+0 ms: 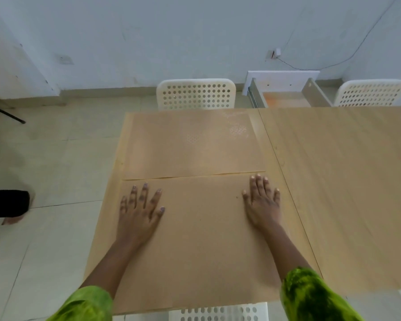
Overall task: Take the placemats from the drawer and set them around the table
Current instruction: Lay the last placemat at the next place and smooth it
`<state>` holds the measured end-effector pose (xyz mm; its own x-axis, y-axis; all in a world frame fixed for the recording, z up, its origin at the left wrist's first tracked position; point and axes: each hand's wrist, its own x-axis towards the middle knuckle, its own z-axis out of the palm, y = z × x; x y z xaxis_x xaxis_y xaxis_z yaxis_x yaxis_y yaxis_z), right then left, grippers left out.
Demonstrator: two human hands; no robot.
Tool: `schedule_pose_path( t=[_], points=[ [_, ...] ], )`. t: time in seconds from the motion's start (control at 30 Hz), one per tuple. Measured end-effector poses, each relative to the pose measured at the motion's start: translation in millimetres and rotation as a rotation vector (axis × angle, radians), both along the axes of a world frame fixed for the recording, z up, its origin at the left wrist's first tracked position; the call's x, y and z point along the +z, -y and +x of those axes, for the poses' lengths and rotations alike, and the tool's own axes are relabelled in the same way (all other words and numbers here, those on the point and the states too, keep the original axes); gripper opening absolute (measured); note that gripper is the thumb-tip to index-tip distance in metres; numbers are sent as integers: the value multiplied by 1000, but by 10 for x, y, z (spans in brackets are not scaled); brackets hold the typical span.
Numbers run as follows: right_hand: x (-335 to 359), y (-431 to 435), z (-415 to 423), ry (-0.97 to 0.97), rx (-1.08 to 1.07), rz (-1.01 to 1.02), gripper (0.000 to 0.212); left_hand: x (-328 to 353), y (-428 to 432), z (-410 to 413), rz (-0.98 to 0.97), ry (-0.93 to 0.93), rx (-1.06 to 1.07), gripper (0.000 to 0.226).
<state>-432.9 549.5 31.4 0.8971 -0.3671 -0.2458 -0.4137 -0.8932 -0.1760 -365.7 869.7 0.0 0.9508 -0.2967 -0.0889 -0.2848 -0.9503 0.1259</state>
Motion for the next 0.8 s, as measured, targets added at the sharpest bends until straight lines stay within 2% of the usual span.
schedule_pose_path(
  t=[0.13,0.2,0.27,0.33,0.43,0.5,0.6,0.8],
  points=[
    [34,-40,-32,-5,1,15,60,85,29,-24,53,-99,6,91],
    [85,-204,-147,47,4,6,62,177,98,-158,45,-23,-30,89],
    [135,-530,-376,77,91,38,70,212,227,-470,41,62,-129,75],
    [104,-920,-658,88,191,81,78,148,404,-869,2,33,-221,64],
    [-28,-1245,-955,15,262,24,66,9,562,-1285,27,-18,-280,61],
    [-95,-1230,-1019,20,255,-9,64,-25,523,-1316,64,-16,-260,62],
    [-136,-1064,-1047,34,269,10,81,-17,353,-1229,72,5,-213,63],
    [-135,-570,-1129,17,133,-41,80,-19,-250,-1035,53,-6,-5,74]
  ],
)
